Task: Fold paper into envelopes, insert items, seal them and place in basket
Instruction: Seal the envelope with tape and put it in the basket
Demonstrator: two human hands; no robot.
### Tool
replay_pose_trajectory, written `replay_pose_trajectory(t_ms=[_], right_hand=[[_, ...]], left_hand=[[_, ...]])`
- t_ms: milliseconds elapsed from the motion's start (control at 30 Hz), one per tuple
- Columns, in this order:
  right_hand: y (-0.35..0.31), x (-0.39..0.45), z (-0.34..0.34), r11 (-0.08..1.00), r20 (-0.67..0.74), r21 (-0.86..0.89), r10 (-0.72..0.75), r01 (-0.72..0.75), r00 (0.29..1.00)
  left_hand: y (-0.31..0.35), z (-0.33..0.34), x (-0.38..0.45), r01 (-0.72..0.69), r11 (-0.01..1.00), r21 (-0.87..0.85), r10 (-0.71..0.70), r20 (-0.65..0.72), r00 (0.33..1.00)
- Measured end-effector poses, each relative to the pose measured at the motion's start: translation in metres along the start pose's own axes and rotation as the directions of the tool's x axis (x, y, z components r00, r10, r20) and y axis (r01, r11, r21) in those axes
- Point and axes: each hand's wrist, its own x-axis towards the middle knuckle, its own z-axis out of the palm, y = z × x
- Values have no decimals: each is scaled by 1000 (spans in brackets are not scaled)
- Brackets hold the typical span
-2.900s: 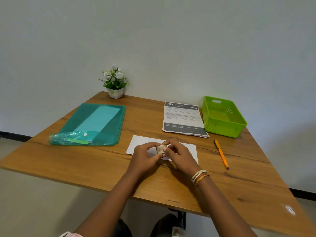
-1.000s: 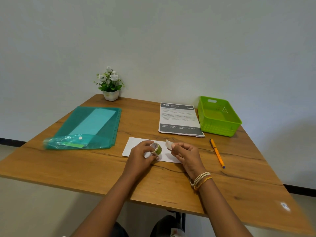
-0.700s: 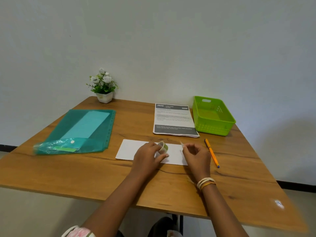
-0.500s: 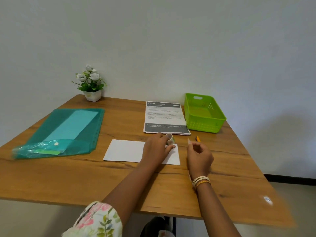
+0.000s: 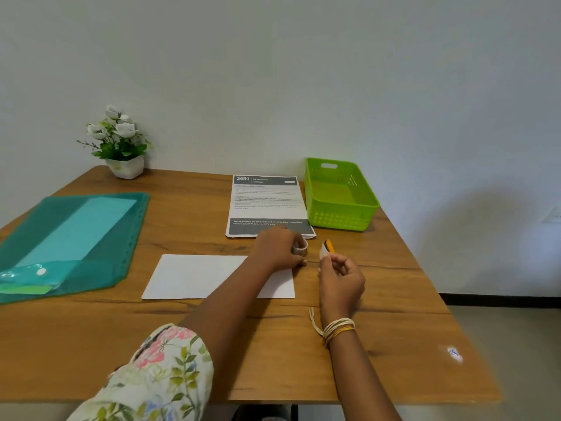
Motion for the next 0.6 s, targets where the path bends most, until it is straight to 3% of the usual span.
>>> replay_pose_trajectory(t_ms=[167,267,400,600], right_hand=[[-7,-4,-2,996,22,-65,-59,61,998],[-6,-11,1,957,123,-190,-197,217,973],[1,-18,8,765,401,-333,-414,551,817],[-1,-8,14,599,561,-373,-463,709,686]], left_hand=[[-23,-6,-45,-7,974,-226,-46,-229,972],[-45,-10,-79,81,975,-208,-126,-212,969],[-60,-9,-112,113,991,-68,-116,-47,992],[-59,3,-126,82,997,13,-80,-107,991]])
